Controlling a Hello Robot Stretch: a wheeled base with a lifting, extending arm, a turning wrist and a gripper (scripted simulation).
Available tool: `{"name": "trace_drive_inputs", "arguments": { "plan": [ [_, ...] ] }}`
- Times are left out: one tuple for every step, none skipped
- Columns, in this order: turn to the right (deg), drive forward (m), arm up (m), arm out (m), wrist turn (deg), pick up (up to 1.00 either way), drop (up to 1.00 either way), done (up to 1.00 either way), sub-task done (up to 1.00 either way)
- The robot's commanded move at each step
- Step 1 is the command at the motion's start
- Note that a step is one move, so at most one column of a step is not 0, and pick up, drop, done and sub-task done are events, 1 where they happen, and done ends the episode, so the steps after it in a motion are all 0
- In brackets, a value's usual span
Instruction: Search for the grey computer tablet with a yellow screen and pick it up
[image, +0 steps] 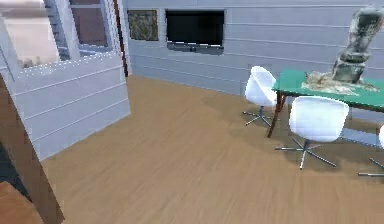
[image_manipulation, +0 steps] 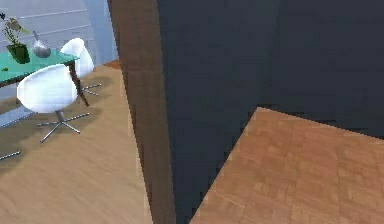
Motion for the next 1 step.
{"name": "trace_drive_inputs", "arguments": {
  "plan": [
    [0.0, 0.10, 0.00, 0.00, 0.0, 0.00, 0.00, 0.00, 0.00]
  ]
}}
